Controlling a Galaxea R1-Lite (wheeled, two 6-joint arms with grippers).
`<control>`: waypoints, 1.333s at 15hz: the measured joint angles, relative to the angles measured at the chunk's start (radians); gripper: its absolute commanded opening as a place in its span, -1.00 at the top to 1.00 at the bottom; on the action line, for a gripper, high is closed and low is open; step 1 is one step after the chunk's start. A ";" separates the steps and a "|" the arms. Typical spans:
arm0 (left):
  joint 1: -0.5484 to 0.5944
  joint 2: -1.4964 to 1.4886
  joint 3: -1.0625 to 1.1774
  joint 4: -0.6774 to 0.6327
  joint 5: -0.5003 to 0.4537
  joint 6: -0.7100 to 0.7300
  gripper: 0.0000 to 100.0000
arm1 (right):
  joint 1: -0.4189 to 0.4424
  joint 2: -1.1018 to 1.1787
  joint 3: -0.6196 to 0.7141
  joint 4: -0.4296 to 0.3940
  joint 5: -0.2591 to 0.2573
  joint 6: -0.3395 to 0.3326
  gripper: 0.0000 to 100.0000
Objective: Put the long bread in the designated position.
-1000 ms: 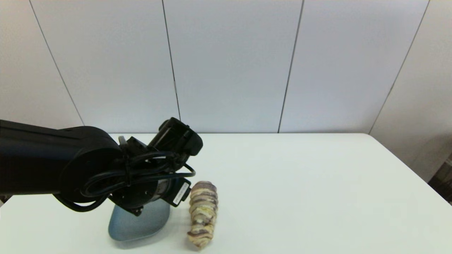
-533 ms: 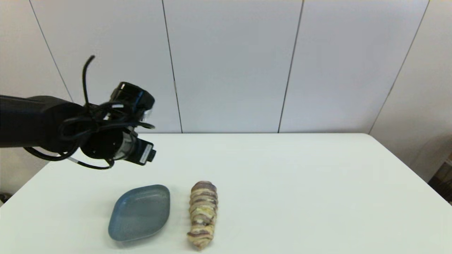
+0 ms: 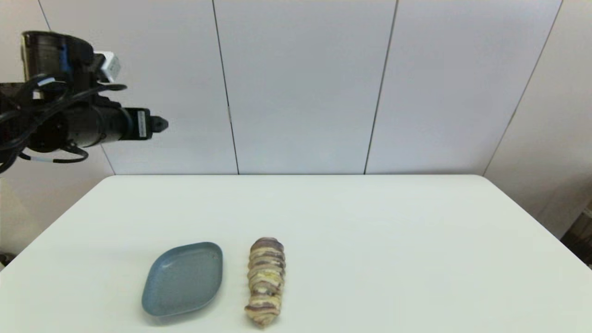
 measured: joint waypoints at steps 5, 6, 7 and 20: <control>0.033 -0.164 0.034 -0.075 -0.234 -0.001 -1.00 | 0.000 0.000 0.000 0.000 0.000 0.000 -1.00; 0.035 -0.209 0.052 -0.077 -0.258 -0.003 -1.00 | 0.000 0.000 0.000 0.000 0.000 0.000 -1.00; 0.036 -0.251 0.073 -0.077 -0.277 -0.007 -1.00 | 0.000 0.000 0.000 0.000 0.001 0.000 -1.00; 0.047 -0.936 0.685 -0.069 -0.345 -0.039 -1.00 | 0.000 0.000 0.000 0.000 0.001 0.001 -1.00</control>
